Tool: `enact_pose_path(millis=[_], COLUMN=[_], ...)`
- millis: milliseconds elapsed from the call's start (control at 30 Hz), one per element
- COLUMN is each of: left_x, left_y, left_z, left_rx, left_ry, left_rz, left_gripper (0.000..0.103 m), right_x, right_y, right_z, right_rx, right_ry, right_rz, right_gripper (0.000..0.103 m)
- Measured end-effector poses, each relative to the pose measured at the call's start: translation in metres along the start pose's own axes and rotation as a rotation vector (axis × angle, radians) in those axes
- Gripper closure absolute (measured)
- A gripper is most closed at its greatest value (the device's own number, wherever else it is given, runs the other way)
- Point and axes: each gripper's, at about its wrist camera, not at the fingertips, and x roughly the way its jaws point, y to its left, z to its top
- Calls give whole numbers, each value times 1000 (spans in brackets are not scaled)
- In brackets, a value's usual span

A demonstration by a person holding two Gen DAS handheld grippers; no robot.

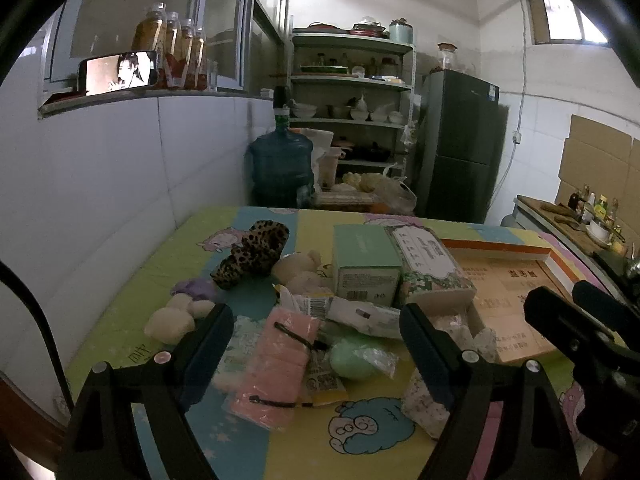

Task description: Organize soft objects

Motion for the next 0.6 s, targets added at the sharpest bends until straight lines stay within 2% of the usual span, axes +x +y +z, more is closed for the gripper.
enact_pose_path(millis=[600], left_x=[1], left_y=[1], left_z=[0], left_rx=[0], left_ry=[2], left_rz=[-1], left_gripper=[18], right_x=[0], right_y=[0], right_z=[0], right_rx=[7], right_ry=[6], right_rz=[7], right_gripper=[16])
